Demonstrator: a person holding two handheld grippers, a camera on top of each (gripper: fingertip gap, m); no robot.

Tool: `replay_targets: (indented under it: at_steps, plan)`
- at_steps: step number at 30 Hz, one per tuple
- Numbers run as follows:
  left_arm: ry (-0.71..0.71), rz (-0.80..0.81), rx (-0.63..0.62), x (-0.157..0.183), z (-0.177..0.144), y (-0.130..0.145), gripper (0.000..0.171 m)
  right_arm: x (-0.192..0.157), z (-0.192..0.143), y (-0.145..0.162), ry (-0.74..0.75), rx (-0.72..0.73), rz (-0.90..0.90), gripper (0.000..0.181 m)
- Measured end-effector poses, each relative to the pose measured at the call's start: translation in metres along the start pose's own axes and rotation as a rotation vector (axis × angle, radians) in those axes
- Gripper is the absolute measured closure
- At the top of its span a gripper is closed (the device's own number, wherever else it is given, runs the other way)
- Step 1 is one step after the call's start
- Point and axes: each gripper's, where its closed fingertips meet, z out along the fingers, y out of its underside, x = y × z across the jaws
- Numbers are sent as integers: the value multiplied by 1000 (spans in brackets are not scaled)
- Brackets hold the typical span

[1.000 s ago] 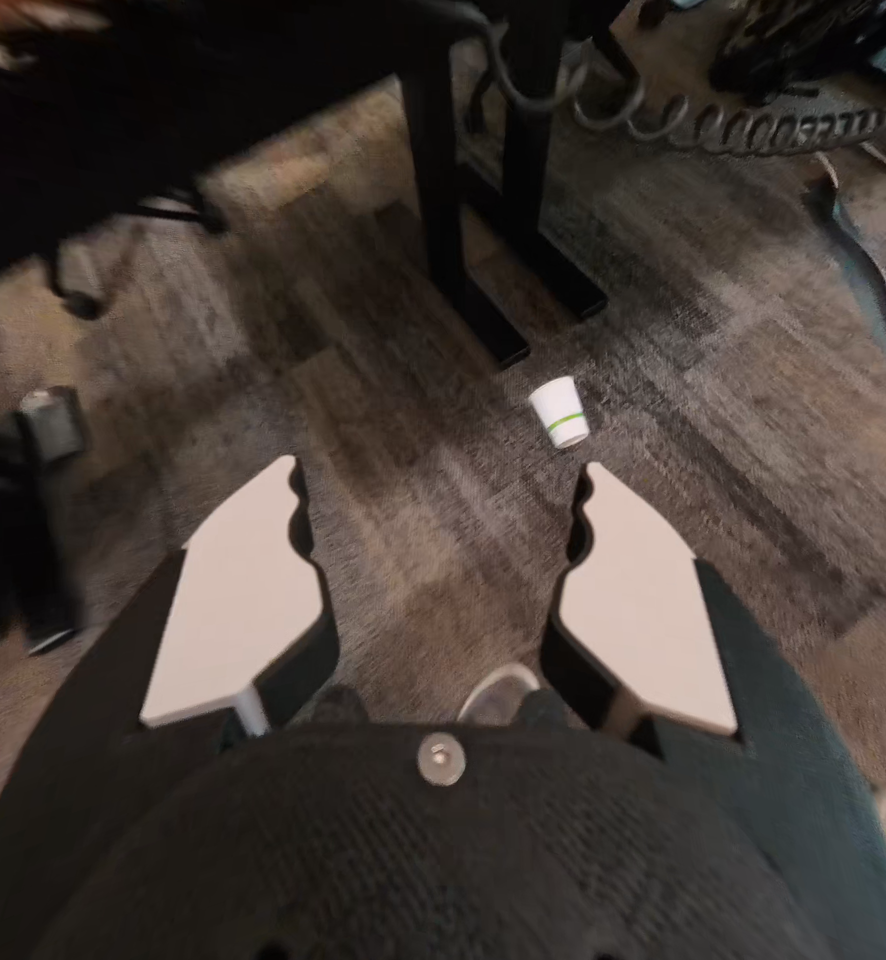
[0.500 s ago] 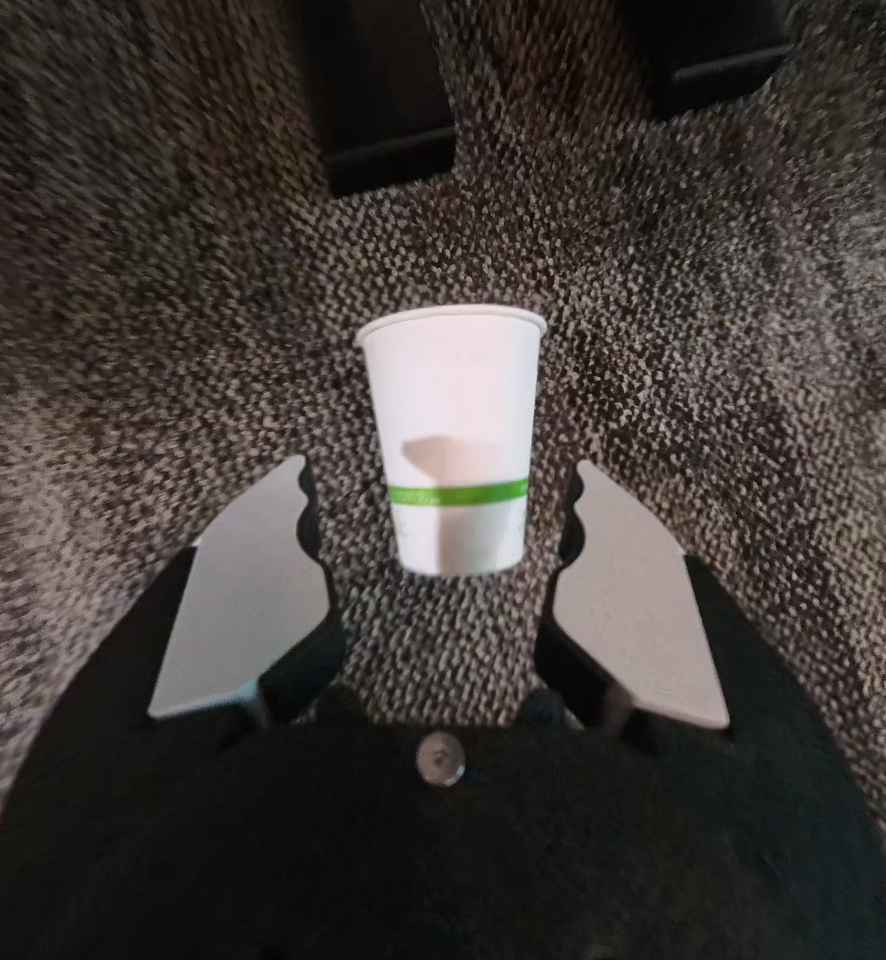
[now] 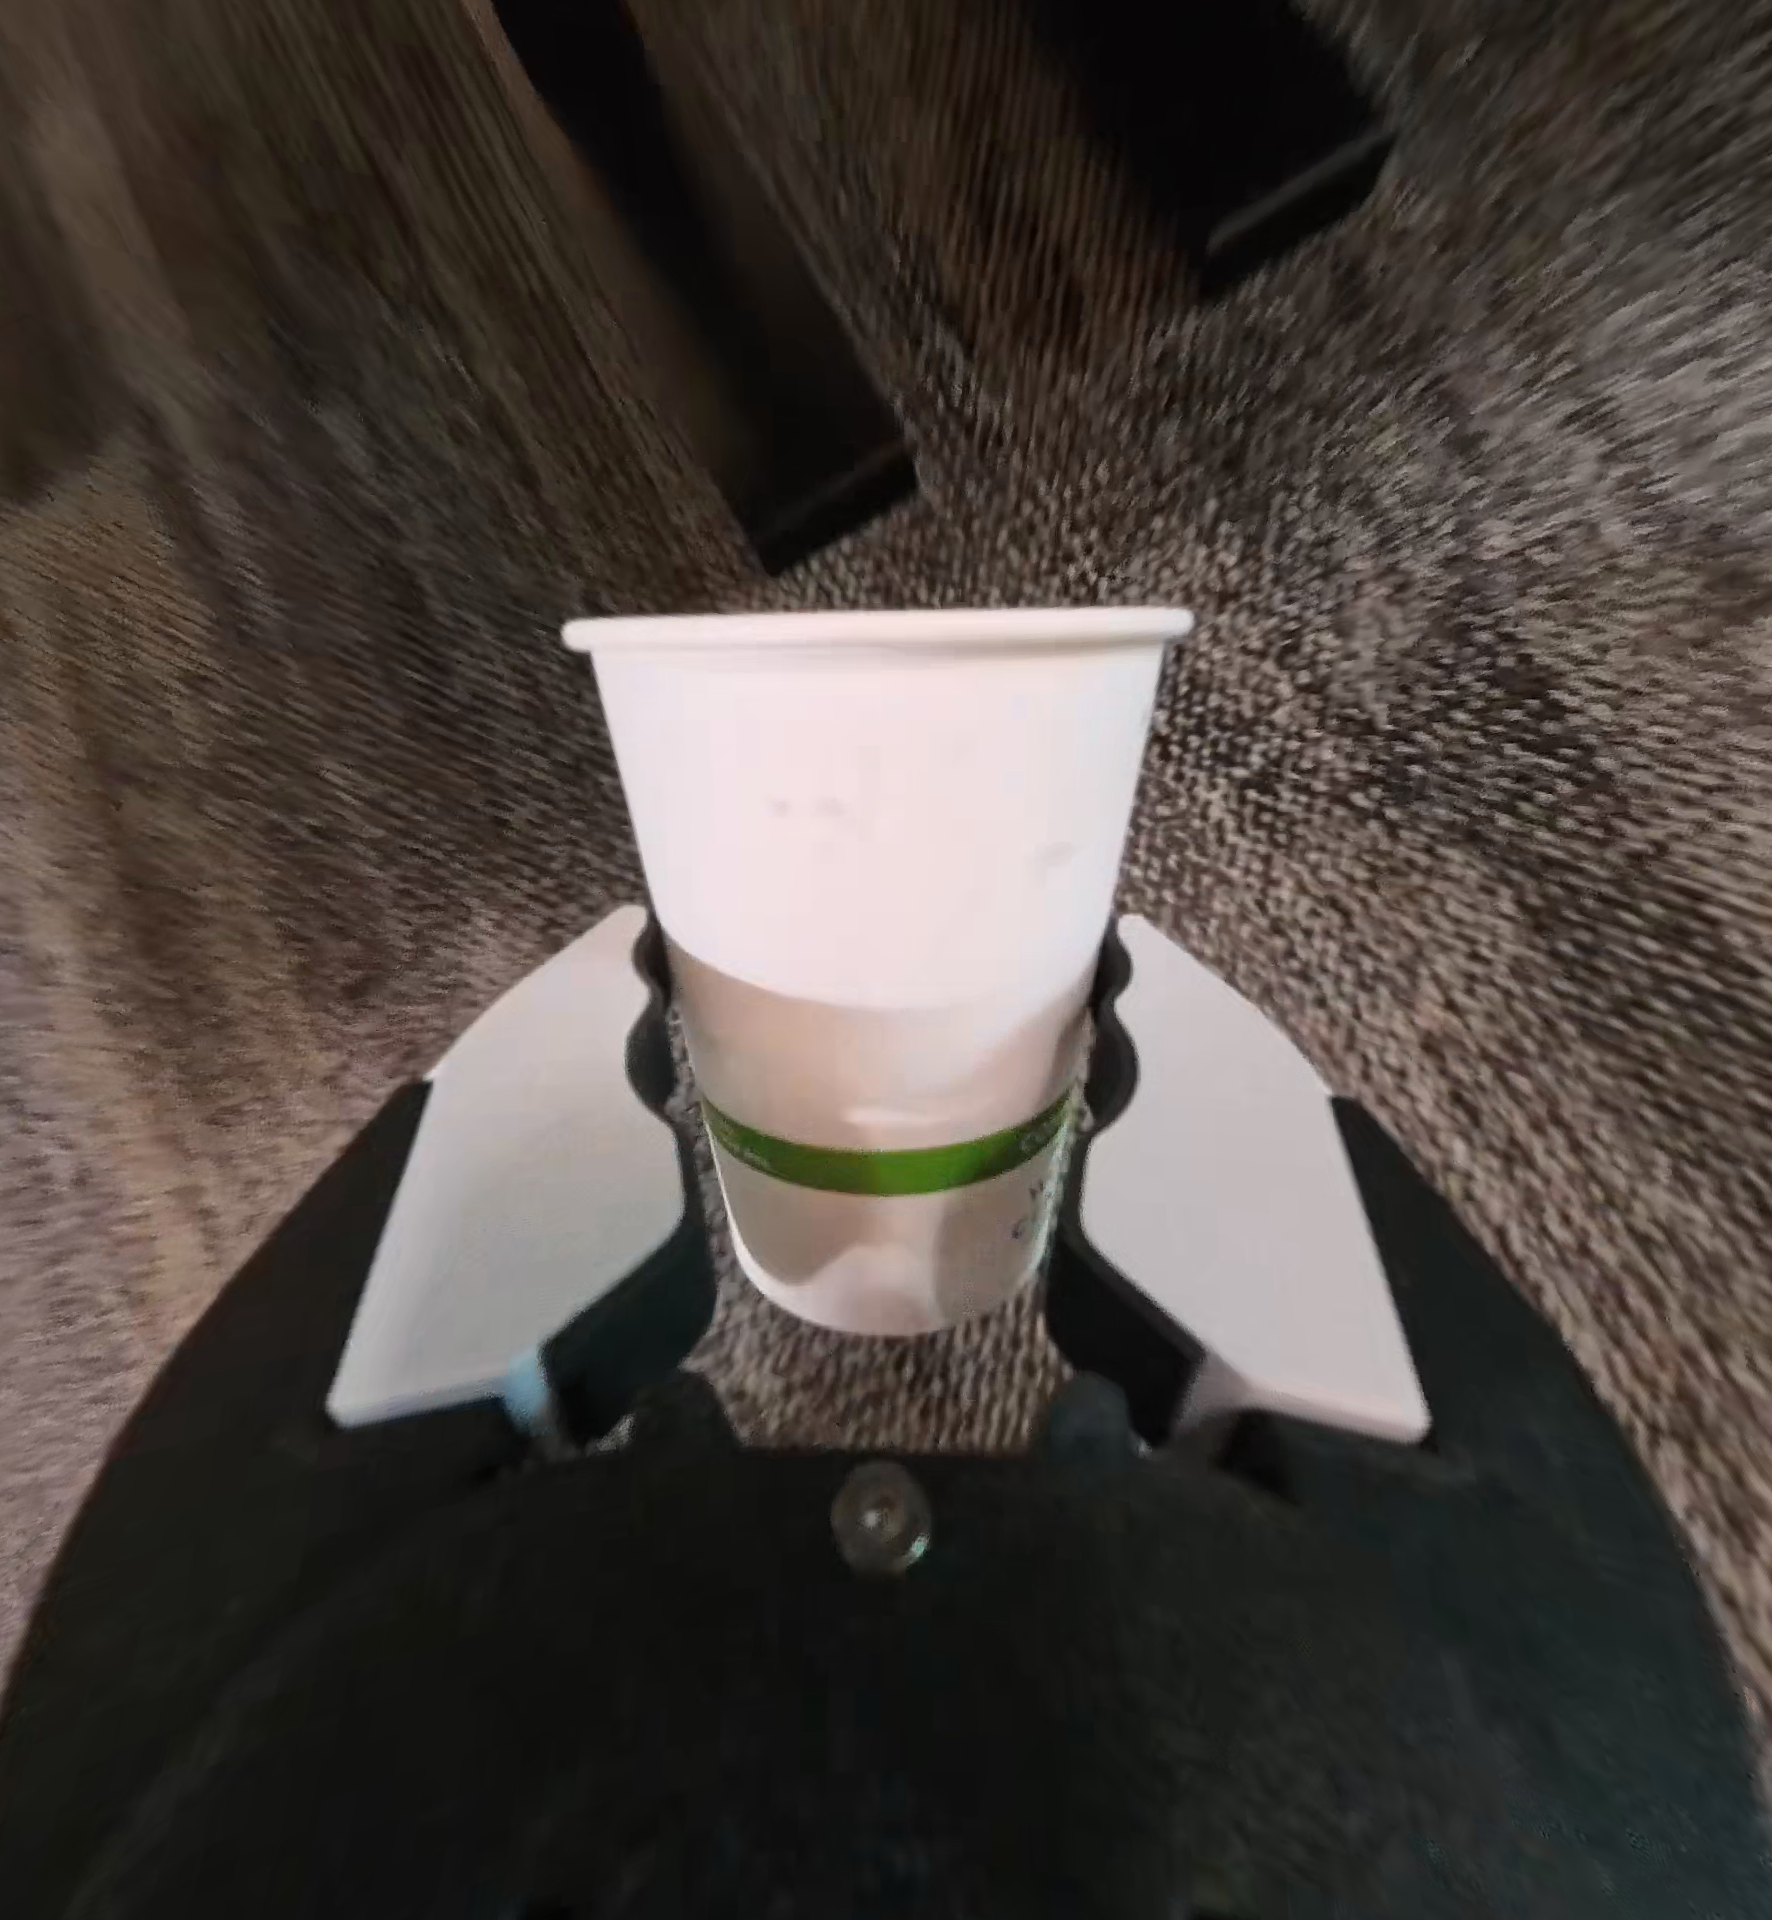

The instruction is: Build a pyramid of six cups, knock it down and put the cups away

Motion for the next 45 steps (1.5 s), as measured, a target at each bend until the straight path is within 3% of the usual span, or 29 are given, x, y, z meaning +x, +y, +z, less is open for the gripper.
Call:
replay_targets:
  at_steps: [4, 7, 9, 14, 17, 20, 24, 29, 33, 38, 42, 45]
  plan:
    - [37, 83, 7, 42, -43, 9, 129, -38, -147, -9, 37, 168, 62, 101]
    - [131, 197, 32, 94, -89, 15, 129, -98, -282, -12, 69, 258, 127, 101]
    - [177, 266, 28, 137, -137, 19, 129, -155, -385, -14, 109, 302, 168, 101]
    - [259, 407, 74, 260, -298, 37, 129, -310, -610, 0, 225, 311, 247, 101]
    - [275, 457, 61, 300, -375, 78, 129, -394, -708, 23, 256, 364, 305, 101]
    - [247, 415, 58, 309, -437, 126, 129, -478, -769, 56, 242, 340, 294, 101]
    - [131, 437, 9, 300, -524, 196, 130, -574, -829, 74, 173, 320, 153, 101]
    - [-71, 296, 197, 281, -664, 256, 131, -677, -879, 42, 77, 409, -41, 101]
    - [-165, 77, 334, 261, -759, 307, 130, -776, -893, 7, -51, 445, -92, 101]
    - [-349, -21, 532, 202, -871, 375, 130, -932, -861, -31, -272, 452, -192, 101]
    - [-501, -218, 495, 118, -945, 480, 130, -1070, -792, -43, -425, 320, -328, 101]
    - [-600, -294, 547, 66, -1022, 561, 137, -1171, -738, -70, -501, 289, -342, 101]
